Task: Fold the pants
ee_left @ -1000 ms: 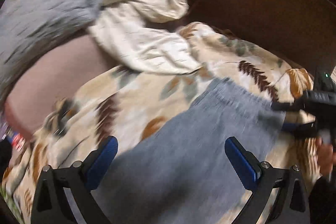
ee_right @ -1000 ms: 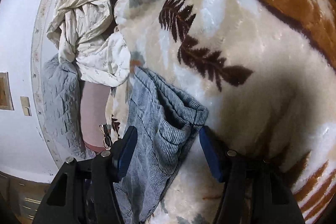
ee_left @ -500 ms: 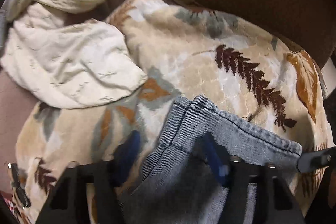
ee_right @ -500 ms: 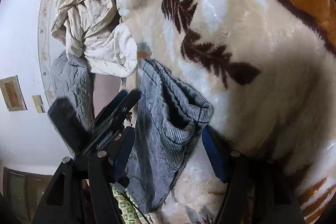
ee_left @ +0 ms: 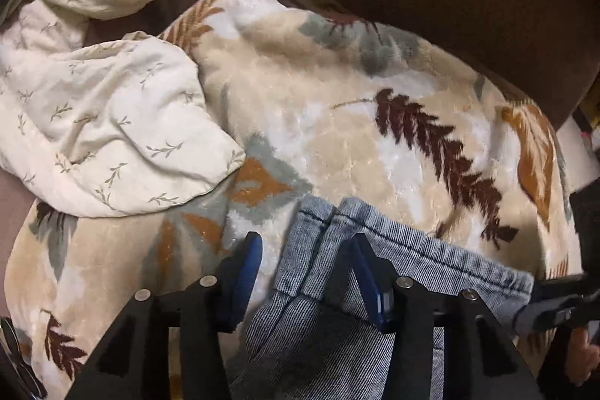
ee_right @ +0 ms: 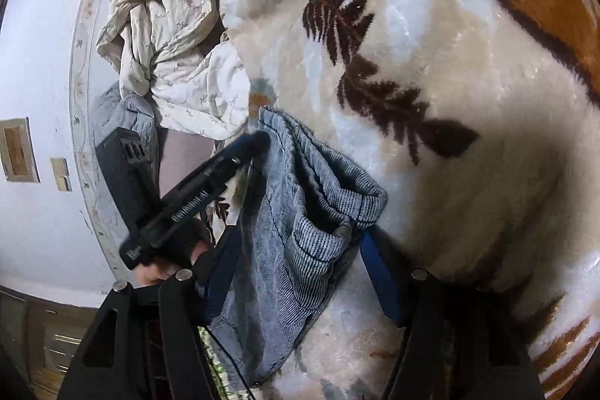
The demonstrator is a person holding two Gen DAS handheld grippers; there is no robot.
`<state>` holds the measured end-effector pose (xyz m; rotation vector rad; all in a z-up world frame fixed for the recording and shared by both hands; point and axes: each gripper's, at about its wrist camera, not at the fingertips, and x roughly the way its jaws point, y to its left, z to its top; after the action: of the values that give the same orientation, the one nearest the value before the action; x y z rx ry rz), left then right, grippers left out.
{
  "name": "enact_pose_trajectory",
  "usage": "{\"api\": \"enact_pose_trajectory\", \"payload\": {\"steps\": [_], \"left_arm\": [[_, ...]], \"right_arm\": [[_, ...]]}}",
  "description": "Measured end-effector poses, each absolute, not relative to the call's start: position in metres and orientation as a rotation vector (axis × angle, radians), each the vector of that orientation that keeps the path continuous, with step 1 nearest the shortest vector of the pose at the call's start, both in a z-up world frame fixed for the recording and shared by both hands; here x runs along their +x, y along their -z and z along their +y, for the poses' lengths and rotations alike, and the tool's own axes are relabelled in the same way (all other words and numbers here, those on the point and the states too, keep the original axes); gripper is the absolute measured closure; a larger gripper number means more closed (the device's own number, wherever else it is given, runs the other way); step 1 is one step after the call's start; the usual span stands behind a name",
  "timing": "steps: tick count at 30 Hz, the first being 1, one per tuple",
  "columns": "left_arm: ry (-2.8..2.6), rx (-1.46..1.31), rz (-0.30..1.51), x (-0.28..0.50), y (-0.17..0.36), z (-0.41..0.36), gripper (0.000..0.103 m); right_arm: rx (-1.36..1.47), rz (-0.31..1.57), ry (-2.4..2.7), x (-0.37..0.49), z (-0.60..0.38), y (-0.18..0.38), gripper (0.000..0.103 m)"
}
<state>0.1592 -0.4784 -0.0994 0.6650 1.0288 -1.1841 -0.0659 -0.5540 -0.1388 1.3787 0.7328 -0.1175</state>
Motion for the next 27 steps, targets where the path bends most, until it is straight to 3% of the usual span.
{"api": "enact_pose_trajectory", "payload": {"steps": [4,11,17,21,23,25,27], "left_arm": [[1.235,0.729,1.014,0.145,0.109,-0.487,0.049],[1.237,0.677,1.044,0.158,0.105,-0.492,0.049],[1.258,0.689,1.053,0.150,0.109,-0.504,0.054],[1.273,0.687,1.036,0.149,0.108,-0.498,0.067],[1.275,0.682,1.030,0.146,0.107,-0.496,0.071],[1.273,0.657,1.039,0.149,0.104,-0.492,0.078],[1.272,0.639,1.034,0.148,0.102,-0.487,0.085]], "right_arm": [[1.379,0.731,0.133,-0.065,-0.554,0.142,0.052],[1.389,0.730,0.131,-0.066,-0.555,0.145,0.055],[1.379,0.731,0.141,-0.063,-0.554,0.144,0.054],[1.344,0.733,0.140,-0.061,-0.551,0.142,0.054],[1.312,0.740,0.134,-0.057,-0.549,0.140,0.059],[1.292,0.744,0.119,-0.055,-0.547,0.139,0.082],[1.301,0.752,0.101,-0.053,-0.546,0.141,0.083]]}}
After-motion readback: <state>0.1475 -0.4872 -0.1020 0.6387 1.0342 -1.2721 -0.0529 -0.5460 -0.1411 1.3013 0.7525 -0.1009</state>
